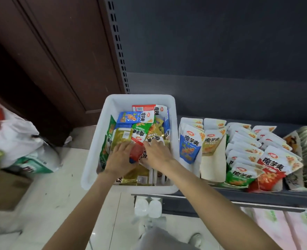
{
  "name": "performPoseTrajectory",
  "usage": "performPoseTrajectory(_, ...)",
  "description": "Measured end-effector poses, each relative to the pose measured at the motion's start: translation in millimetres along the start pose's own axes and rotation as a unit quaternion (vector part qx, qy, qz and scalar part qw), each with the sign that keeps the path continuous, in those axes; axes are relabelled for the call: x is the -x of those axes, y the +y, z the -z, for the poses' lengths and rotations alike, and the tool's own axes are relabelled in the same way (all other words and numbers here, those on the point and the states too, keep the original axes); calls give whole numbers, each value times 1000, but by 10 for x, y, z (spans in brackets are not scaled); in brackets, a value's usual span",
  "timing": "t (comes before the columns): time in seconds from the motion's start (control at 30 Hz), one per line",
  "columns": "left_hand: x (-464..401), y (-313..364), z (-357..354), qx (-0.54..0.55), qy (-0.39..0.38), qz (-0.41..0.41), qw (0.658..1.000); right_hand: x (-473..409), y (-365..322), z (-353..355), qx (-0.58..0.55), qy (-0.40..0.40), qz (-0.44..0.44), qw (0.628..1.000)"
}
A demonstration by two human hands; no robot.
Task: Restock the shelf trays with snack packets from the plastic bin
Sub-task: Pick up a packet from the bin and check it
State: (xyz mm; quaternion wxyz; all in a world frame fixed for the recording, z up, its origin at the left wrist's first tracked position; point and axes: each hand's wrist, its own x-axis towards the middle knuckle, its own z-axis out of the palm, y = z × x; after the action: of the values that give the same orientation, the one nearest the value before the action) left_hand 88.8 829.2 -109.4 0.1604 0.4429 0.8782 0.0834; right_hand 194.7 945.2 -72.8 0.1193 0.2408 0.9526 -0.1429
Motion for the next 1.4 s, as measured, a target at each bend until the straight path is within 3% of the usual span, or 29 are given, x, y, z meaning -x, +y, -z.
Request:
performPoseTrajectory(0.1,-17,-26,-1,-36,-29,-12,999,-112,-44,-98,-27,-12,-27,999)
performPoseTrajectory(0.17,-10,-39,9,-36,-55,-14,998,-141,-13,-115,-128,3,-35,991)
performPoseTrajectory(0.23,7,-58,40,4,-48,-24,999,-116,29,-46,-283,42,-63,956)
performPoseTrajectory(0.3,39,-67,92,78,33,-64,994,-25,52,131,-456,51,-94,884)
performPoseTrajectory(0.33,64,-65,126,129,100,-83,983,46,66,248,-553,44,-96,826)
performPoseTrajectory(0.4,142,10,278,232,211,-56,948,212,93,480,-717,21,-84,692)
performPoseTrajectory(0.43,183,69,375,288,221,-19,931,292,118,577,-743,21,-77,665)
performPoseTrajectory(0.47,212,133,462,346,202,14,916,366,153,652,-722,31,-72,687)
performPoseTrajectory(0.5,238,201,546,390,166,29,905,434,187,709,-676,47,-65,733)
performPoseTrajectory(0.57,275,310,656,425,102,9,899,520,246,750,-601,91,-50,793)
performPoseTrajectory(0.77,421,731,816,435,37,-94,895,755,357,816,-558,150,-60,814)
performPoseTrajectory(0.9,443,1137,836,413,49,-127,901,1150,608,883,-566,216,-35,794)
performPoseTrajectory(1.1,413,1925,683,404,52,-217,887,1972,1234,849,-637,396,-65,658)
performPoseTrajectory(1.23,359,2459,457,398,48,-268,876,2508,1705,768,-576,538,-136,600)
performPoseTrajectory(1.3,328,2704,328,354,72,-298,884,2714,1957,711,-508,594,-174,599)
performPoseTrajectory(1.4,252,2976,128,204,115,-334,913,2890,2311,563,-389,607,-221,657)
